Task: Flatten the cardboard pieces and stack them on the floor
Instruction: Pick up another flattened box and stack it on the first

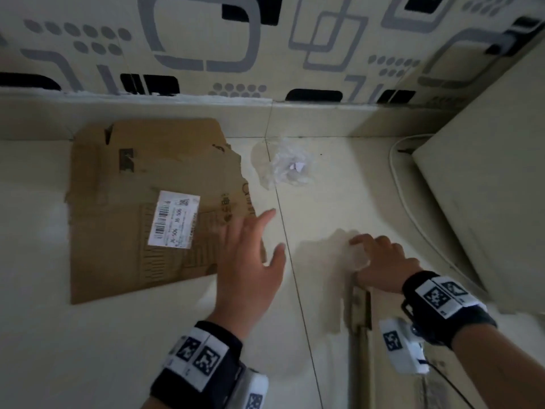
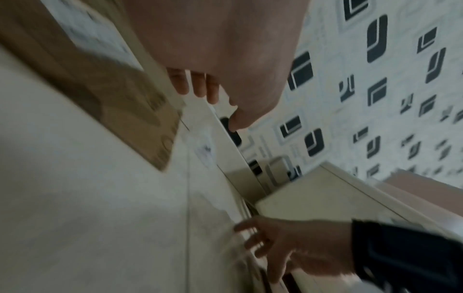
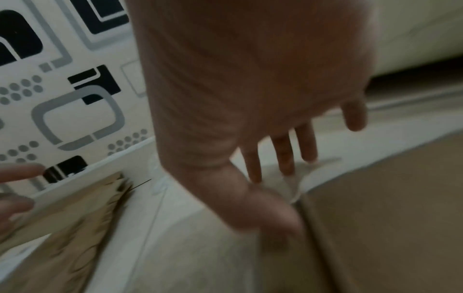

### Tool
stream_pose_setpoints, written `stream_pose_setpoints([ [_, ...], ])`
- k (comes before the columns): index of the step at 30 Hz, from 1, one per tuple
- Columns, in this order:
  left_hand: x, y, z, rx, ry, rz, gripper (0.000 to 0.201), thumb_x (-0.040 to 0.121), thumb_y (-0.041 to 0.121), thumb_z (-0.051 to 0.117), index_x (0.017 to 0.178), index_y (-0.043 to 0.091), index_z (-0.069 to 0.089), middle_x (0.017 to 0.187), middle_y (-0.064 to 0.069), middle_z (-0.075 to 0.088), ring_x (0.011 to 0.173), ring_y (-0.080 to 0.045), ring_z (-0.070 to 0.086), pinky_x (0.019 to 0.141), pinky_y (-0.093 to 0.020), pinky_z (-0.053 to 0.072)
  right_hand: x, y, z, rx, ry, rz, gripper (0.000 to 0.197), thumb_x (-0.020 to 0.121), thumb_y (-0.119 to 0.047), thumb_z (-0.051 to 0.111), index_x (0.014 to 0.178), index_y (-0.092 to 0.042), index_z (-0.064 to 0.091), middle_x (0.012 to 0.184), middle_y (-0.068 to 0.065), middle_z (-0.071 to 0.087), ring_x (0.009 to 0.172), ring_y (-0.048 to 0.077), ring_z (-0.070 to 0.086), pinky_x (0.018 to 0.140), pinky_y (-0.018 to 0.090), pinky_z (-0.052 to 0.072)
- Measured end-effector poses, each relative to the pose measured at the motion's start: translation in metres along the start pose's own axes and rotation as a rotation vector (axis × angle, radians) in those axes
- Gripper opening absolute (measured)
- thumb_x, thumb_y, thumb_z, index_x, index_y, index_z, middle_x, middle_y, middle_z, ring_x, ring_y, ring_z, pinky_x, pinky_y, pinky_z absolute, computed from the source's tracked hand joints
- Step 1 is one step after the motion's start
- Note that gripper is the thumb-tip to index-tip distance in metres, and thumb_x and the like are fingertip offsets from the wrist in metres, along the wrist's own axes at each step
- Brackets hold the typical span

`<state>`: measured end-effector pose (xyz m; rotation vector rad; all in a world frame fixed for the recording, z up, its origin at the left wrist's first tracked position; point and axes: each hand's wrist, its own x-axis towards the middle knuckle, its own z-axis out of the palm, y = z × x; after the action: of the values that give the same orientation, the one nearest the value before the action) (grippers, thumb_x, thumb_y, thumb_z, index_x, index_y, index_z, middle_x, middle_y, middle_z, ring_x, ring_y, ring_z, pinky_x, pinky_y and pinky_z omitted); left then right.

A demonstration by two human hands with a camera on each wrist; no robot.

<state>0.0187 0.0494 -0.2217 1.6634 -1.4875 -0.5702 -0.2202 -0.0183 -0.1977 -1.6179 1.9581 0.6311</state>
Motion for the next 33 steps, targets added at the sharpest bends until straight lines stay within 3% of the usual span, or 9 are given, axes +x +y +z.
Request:
stream_pose_setpoints([
  [5,-0.041,0.032,0.061,-0.028,-0.433,0.002,0.065,0.090,0.038,0.065,0.151,0.034,0.042,0.132,0.008,0.041,0.125,-0.012,0.038,0.102,-0.032,0.045,-0.010,0.046,0.001,-0.128,-0.120,0.008,0.104,0.064,-0.022,0.074,0.146,-0.049,0.015,0.142,-0.004,0.044,0.132,0.026,0.042,0.106,0.050,0.033],
  [11,-0.075,0.044,0.091,-0.035,-0.676,-0.071,0.066,0.089,0.043,0.064,0.148,0.028,0.038,0.133,0.008,0.038,0.127,-0.013,0.035,0.106,-0.028,0.038,-0.002,0.056,-0.003,-0.106,-0.114,-0.071,0.087,0.067,-0.032,0.082,0.136,-0.043,0.030,0.119,-0.010,0.063,0.112,0.021,0.059,0.102,0.046,0.032],
  [15,-0.073,0.042,0.090,-0.068,-0.701,-0.124,0.071,0.090,0.044,0.063,0.152,0.023,0.036,0.132,0.008,0.041,0.124,-0.011,0.038,0.106,-0.027,0.038,-0.001,0.053,-0.015,-0.165,-0.075,-0.168,0.034,0.065,-0.045,0.084,0.078,-0.032,0.056,0.087,-0.012,0.052,0.091,0.019,0.053,0.088,0.040,0.042],
  [19,-0.055,0.041,0.071,-0.339,-0.714,-0.358,0.057,0.089,0.045,0.071,0.140,0.041,0.045,0.115,0.022,0.054,0.105,0.005,0.055,0.083,-0.011,0.045,0.004,0.055,-0.030,0.093,0.092,-0.202,0.055,0.071,-0.043,0.084,0.115,-0.015,0.066,0.108,-0.001,0.056,0.097,0.019,0.053,0.086,0.035,0.044],
  [21,-0.046,0.033,0.058,-0.396,-0.742,-0.432,0.067,0.086,0.055,0.070,0.145,0.038,0.045,0.113,0.022,0.060,0.103,0.006,0.059,0.084,-0.014,0.048,0.006,0.059,-0.039,0.249,0.135,-0.228,0.060,0.066,-0.050,0.084,0.113,-0.017,0.066,0.111,0.000,0.064,0.098,0.019,0.061,0.083,0.033,0.047],
  [24,-0.033,0.011,0.034,-0.351,-0.842,-0.466,0.063,0.075,0.068,0.069,0.130,0.038,0.061,0.112,0.017,0.069,0.104,-0.002,0.066,0.096,-0.032,0.054,0.008,0.064,-0.050,0.444,0.198,-0.252,0.041,0.072,-0.040,0.085,0.098,-0.015,0.065,0.094,0.001,0.068,0.087,0.022,0.066,0.066,0.024,0.048],
  [27,-0.017,-0.008,0.003,-0.310,-0.955,-0.484,0.048,0.072,0.069,0.074,0.100,0.031,0.075,0.091,0.014,0.076,0.090,-0.006,0.071,0.086,-0.027,0.054,0.001,0.064,-0.057,0.585,0.251,-0.255,0.035,0.077,-0.031,0.083,0.094,-0.013,0.059,0.084,-0.006,0.062,0.072,0.003,0.059,0.056,0.017,0.044],
  [29,-0.009,-0.019,-0.015,-0.360,-1.068,-0.545,0.046,0.076,0.063,0.077,0.095,0.021,0.075,0.087,0.009,0.075,0.086,-0.010,0.070,0.079,-0.025,0.051,-0.003,0.068,-0.057,0.648,0.280,-0.250,0.035,0.077,-0.034,0.082,0.090,-0.014,0.056,0.082,-0.008,0.061,0.071,0.001,0.058,0.061,0.019,0.046],
  [33,-0.012,-0.042,-0.041,-0.646,-1.158,-0.677,0.039,0.079,0.049,0.079,0.096,0.015,0.071,0.095,-0.012,0.074,0.096,-0.035,0.070,0.092,-0.045,0.053,0.002,0.080,-0.051,0.737,0.355,-0.189,0.049,0.069,-0.051,0.081,0.101,-0.016,0.069,0.099,0.007,0.074,0.090,0.027,0.070,0.081,0.045,0.055],
])
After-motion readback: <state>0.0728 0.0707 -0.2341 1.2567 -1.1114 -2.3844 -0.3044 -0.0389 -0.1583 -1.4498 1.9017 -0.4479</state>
